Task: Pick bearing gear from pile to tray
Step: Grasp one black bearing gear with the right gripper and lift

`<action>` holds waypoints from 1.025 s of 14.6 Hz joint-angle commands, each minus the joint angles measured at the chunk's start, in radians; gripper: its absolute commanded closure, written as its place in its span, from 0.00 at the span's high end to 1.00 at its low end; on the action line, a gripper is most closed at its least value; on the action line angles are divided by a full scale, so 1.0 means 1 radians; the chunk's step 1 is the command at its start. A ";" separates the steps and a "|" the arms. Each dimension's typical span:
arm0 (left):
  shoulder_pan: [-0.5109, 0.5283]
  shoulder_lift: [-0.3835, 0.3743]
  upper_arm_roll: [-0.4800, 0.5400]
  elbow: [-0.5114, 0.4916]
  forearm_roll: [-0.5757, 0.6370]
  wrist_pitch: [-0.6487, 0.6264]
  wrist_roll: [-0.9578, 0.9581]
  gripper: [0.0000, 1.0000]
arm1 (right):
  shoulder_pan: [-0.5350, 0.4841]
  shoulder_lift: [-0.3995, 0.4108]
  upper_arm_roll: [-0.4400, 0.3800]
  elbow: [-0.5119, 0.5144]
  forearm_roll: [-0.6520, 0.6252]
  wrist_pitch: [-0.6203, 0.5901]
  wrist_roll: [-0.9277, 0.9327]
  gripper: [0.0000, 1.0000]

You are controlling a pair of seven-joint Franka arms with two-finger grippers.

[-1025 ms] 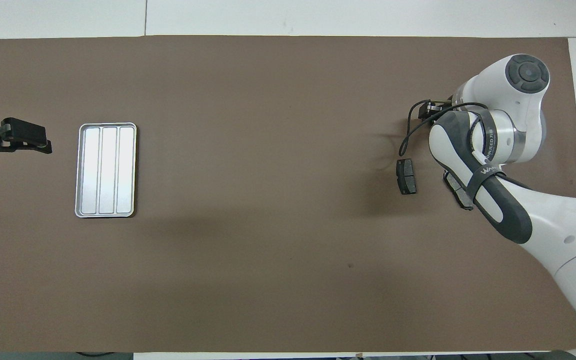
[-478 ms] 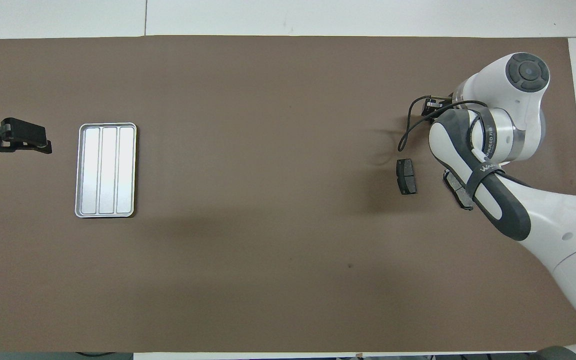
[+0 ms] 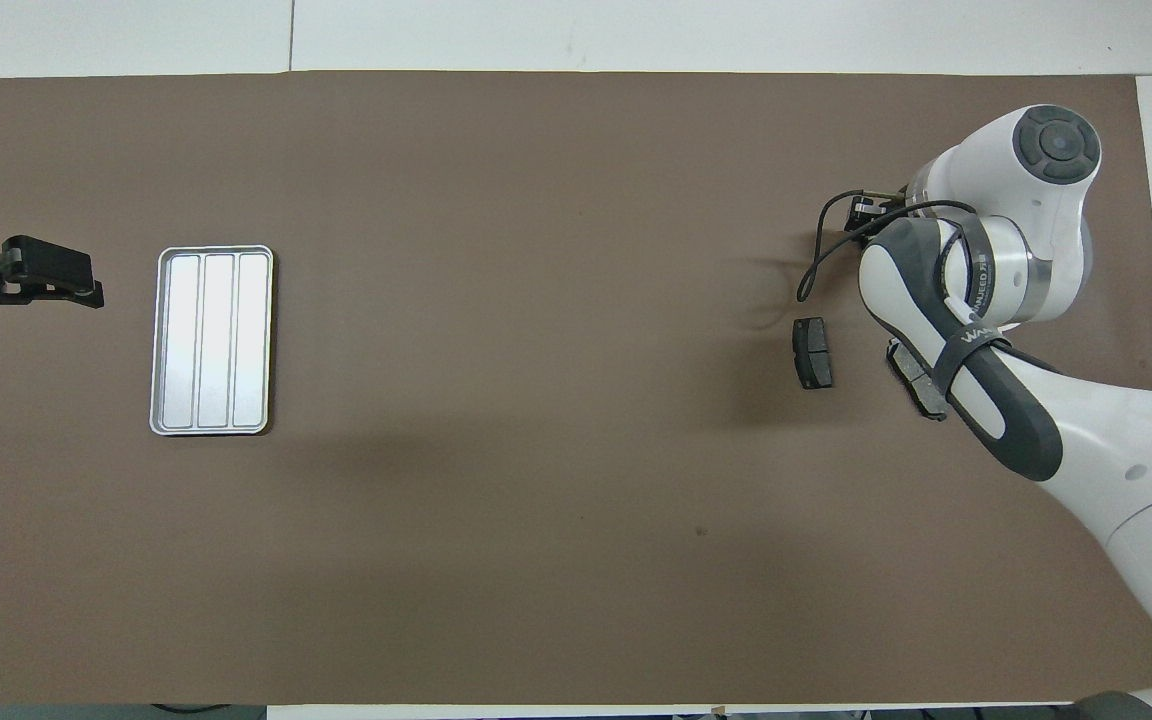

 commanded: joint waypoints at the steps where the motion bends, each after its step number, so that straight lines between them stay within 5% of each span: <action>1: 0.002 -0.038 -0.001 -0.042 0.000 0.006 0.059 1.00 | -0.011 0.006 0.008 -0.043 -0.003 0.012 0.026 0.59; 12: 0.014 -0.036 0.010 -0.039 0.027 0.036 0.174 1.00 | -0.002 -0.020 0.008 -0.057 -0.003 -0.057 0.039 0.61; 15: 0.034 -0.031 0.007 -0.037 0.024 0.059 0.168 1.00 | -0.002 -0.021 0.008 -0.058 -0.003 -0.056 0.034 0.43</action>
